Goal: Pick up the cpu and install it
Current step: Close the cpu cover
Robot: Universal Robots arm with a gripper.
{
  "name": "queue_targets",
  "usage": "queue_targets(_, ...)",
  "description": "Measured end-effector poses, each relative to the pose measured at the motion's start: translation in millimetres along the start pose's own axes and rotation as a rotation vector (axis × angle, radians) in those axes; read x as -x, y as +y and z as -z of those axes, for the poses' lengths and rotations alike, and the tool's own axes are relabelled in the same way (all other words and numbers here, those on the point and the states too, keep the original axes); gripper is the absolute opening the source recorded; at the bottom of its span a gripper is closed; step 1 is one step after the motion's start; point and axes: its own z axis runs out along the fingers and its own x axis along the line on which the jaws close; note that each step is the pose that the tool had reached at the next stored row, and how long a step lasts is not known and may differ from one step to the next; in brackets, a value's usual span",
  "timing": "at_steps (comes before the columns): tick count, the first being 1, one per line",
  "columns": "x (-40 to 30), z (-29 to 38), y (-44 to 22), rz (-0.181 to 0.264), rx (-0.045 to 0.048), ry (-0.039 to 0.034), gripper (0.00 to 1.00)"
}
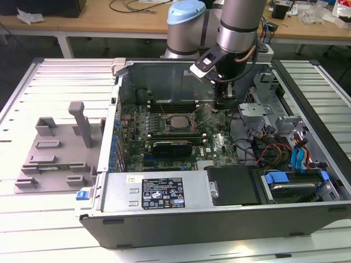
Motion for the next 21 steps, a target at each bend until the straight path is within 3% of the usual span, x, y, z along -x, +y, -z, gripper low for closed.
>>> queue_targets(5,0.0,-6.3,0.0,0.000,0.0000,-0.0015,0.11)
queue_targets(9,0.0,-6.6,-2.5,0.000,0.0000,-0.0012,0.11)
queue_targets(13,0.2,-6.5,-20.2,0.000,0.0003,-0.0013,0.11)
queue_targets(21,0.5,-6.3,-49.6,0.000,0.0031,-0.0013,0.11)
